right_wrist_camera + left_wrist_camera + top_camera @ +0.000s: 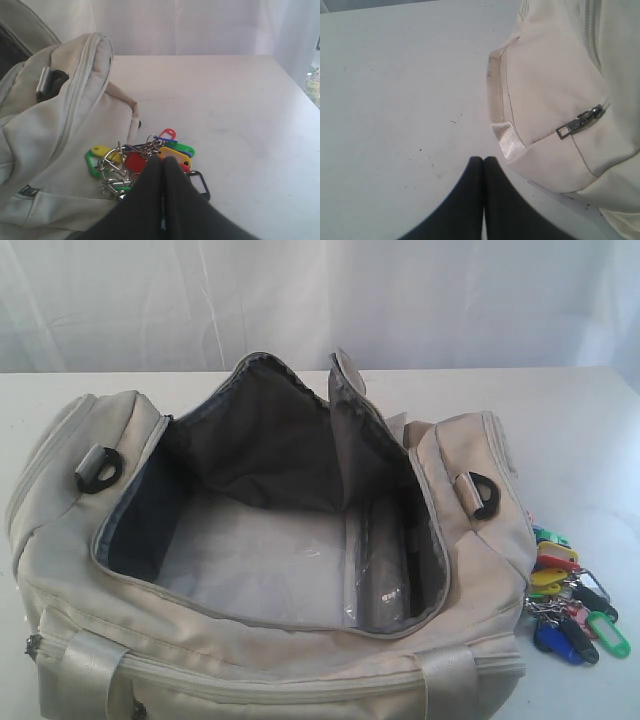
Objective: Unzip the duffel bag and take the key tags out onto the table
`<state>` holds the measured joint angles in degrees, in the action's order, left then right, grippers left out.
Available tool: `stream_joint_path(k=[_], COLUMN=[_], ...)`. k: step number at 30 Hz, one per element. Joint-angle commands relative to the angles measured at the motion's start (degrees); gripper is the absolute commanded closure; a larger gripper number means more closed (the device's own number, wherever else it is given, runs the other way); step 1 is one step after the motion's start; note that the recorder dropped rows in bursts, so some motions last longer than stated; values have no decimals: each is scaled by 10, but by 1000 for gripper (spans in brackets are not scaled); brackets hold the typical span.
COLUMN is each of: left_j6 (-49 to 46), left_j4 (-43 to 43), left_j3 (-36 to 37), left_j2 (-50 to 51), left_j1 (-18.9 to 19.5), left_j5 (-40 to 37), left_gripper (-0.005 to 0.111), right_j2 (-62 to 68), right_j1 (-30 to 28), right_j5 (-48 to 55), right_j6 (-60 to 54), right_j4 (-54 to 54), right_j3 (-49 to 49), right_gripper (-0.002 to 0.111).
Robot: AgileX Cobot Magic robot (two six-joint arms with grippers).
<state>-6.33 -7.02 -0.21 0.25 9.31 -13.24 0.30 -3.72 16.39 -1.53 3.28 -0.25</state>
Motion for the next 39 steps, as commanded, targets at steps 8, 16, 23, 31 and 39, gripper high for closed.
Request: stream_joint_path(k=[8,16,23,31,39], left_j6=[0,0,0,0,0], left_j4=[-2,-2,-2,-2,-2], left_j3=[2,2,2,2,2], left_j2=[-2,-2,-2,-2,-2], left_j1=[2,2,2,2,2], left_j5=[8,16,16,16,16], left_gripper=[107,107,107,107,107], right_j2=[-3,-3,-3,-3,-3], right_j1=[-3,-3,-3,-3,-3], right_j5=[0,-1,-1,-1,-1], right_j6=[2,2,2,2,2], right_j4=[-3,-3,-3,-3,-3], right_j3=[2,2,2,2,2], right_gripper=[108,108,108,108,108])
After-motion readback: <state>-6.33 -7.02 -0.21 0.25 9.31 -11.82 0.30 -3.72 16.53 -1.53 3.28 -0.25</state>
